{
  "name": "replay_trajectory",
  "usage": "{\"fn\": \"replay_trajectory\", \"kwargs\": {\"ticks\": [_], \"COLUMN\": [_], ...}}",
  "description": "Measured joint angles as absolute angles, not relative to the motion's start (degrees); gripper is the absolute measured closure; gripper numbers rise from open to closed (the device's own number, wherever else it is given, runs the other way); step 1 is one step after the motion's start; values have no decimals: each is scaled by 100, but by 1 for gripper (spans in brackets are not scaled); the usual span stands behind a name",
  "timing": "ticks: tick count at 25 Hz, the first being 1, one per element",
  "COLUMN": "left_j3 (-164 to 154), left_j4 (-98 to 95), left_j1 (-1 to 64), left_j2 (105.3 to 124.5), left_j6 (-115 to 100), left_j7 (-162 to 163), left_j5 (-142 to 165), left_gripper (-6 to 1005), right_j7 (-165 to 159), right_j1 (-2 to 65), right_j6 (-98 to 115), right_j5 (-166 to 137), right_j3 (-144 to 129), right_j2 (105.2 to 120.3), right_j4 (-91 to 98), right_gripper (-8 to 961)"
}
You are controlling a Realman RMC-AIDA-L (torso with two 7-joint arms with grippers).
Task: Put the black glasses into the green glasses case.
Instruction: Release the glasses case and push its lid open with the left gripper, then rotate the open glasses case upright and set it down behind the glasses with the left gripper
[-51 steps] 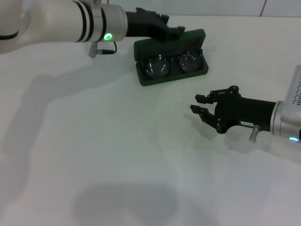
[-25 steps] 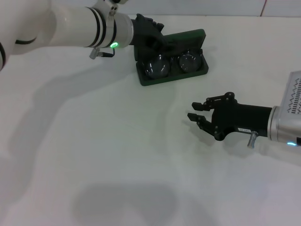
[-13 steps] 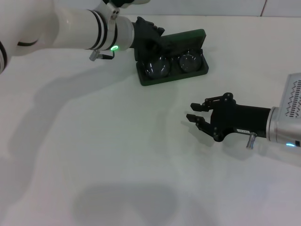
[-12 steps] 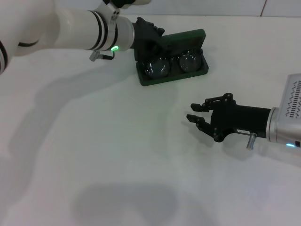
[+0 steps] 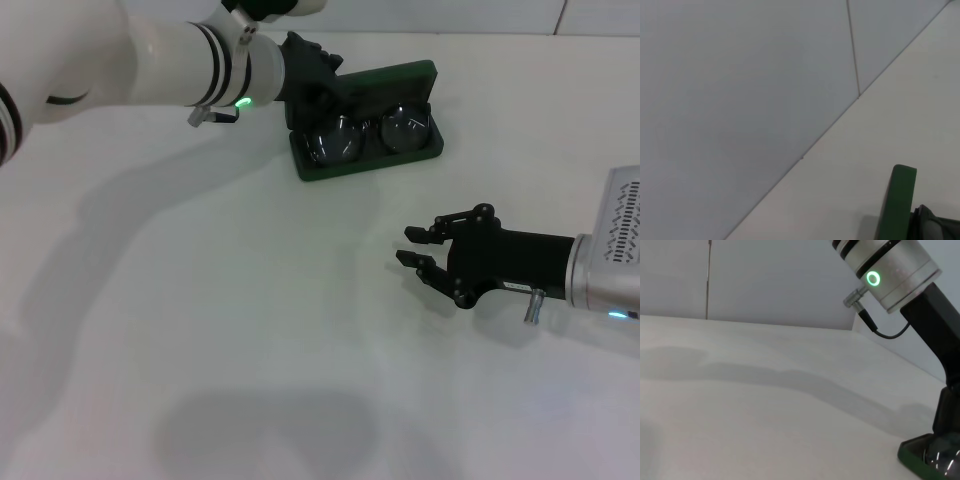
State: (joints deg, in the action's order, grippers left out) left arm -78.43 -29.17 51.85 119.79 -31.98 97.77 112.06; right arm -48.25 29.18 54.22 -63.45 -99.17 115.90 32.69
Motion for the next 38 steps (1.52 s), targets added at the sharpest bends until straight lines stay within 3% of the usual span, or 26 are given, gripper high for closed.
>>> {"fn": "replay_trajectory", "kwargs": {"ticks": [21,32,38], "left_j3": [-8157,-8142,-8112], "left_j4": [-3060,-4005,-4410], "left_j1": [5133,4649,4400], "left_j2": [11995,11988,11966], "left_j6": [-3110,-3970,-4880], "left_j7": [9693,9485,9211], "left_j5": [11166,11126,11125], "left_gripper": [736,809,807], "right_j7": [-4699,-4677,-4796], "right_j1": [2862,2783,2723], "right_j6": [5413,5484,6545], "right_j5": [-6345,-6346,-6761], "right_j3": [-9912,-9911,-9930], "right_j2": [11592,11582,11436], "right_j4": [3250,3260,3272], "right_gripper": [700,697,696]}}
